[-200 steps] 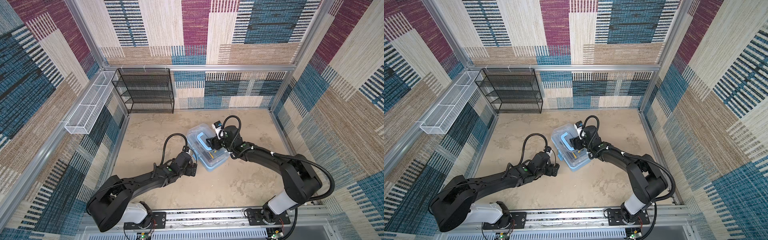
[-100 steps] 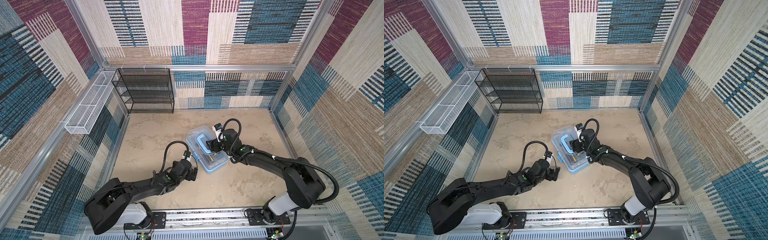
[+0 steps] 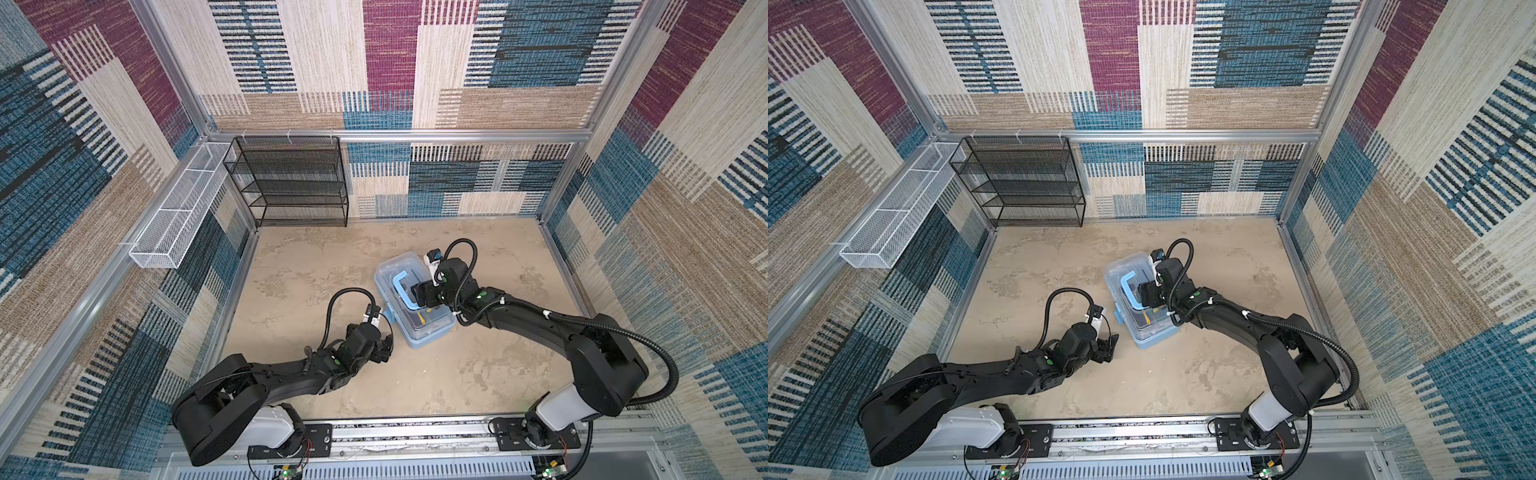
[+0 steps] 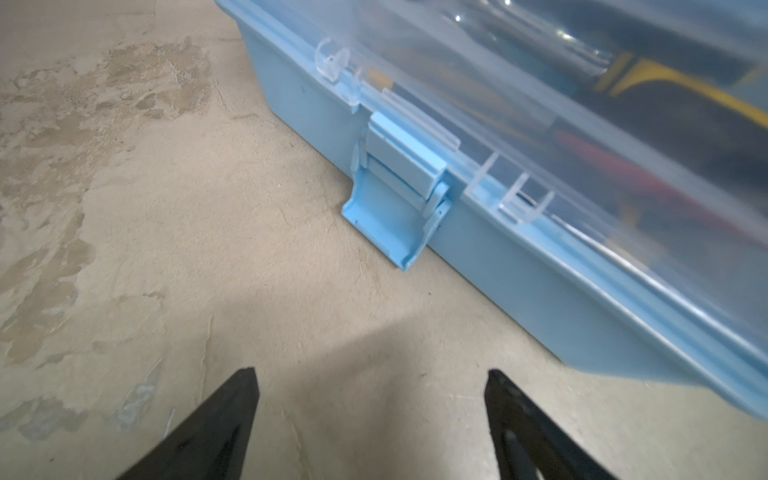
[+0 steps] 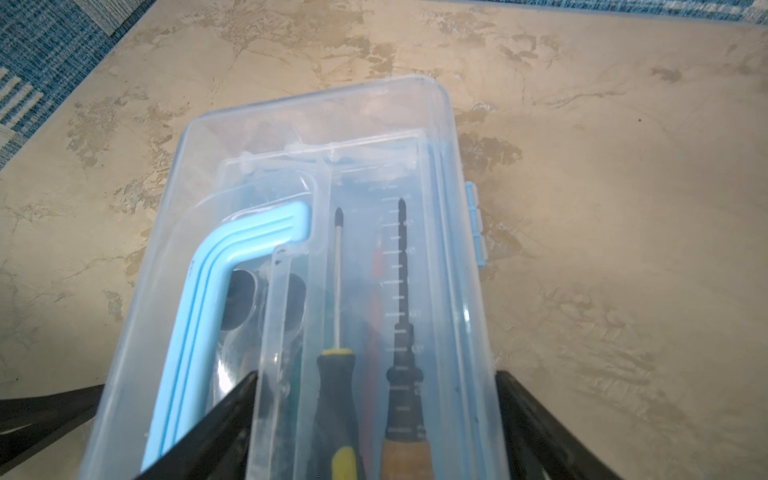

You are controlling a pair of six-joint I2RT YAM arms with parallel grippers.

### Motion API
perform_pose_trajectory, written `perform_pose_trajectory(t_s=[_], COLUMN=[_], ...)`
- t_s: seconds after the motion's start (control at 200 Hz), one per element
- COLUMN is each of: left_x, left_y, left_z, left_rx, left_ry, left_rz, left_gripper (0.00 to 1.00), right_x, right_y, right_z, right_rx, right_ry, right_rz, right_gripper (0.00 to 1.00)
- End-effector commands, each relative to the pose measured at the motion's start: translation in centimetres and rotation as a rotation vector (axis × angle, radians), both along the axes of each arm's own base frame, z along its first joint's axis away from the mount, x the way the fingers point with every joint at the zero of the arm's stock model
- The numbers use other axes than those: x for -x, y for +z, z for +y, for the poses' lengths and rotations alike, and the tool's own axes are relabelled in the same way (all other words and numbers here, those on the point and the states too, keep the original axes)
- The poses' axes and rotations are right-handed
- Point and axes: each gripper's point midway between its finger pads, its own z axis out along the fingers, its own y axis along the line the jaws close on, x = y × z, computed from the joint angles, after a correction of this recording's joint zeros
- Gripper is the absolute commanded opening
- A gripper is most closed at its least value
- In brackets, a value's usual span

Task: Pack the tool kit
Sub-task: 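Move the left gripper down to the blue latch flap on the box side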

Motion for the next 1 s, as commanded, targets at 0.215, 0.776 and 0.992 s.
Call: perform_pose_trajectory(t_s=[0.215, 0.776, 0.992], left_x=[-0.5, -3.6, -4.7], left_y=[0.0, -0.5, -0.5], left_z=[-1.1, -3.3, -2.8], left_rx=[0.028, 0.056, 0.042], left_ry=[-0.052, -0.018, 0.043], left_rz=[-0.070, -0.165, -0.208], left_gripper=[0.87, 0.87, 0.87], right_x=[1.1, 1.2, 1.4], right_y=[0.3, -1.5, -1.9], right_z=[-1.2, -1.3, -1.7], right_rx=[0.043, 0.080, 0.102], right_ry=[-0.011, 0.017, 0.013], right_rz=[0.024, 0.028, 0.035], right_gripper=[0.92, 0.87, 0.88])
